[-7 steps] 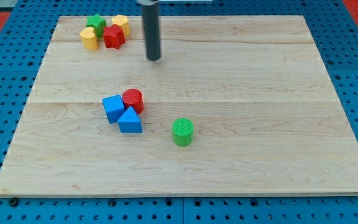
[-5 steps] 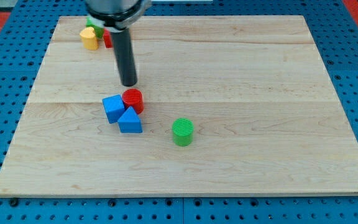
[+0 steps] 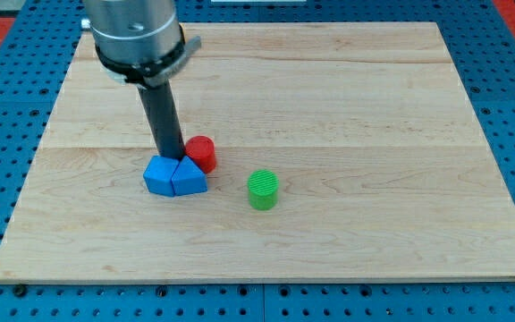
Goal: Move the red circle to the top right
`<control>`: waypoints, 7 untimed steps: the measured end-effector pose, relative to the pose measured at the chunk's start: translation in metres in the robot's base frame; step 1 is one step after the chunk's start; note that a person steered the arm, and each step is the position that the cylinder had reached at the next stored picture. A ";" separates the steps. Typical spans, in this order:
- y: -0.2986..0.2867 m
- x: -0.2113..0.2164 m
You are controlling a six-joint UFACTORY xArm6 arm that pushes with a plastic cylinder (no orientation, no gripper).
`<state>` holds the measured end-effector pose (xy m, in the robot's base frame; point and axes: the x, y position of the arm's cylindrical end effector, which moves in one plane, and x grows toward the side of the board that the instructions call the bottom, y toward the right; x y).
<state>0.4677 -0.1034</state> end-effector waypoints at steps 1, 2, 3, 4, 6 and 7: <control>0.019 0.002; -0.008 0.002; 0.004 0.002; 0.044 0.000; 0.210 -0.024; 0.207 -0.019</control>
<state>0.4484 0.1032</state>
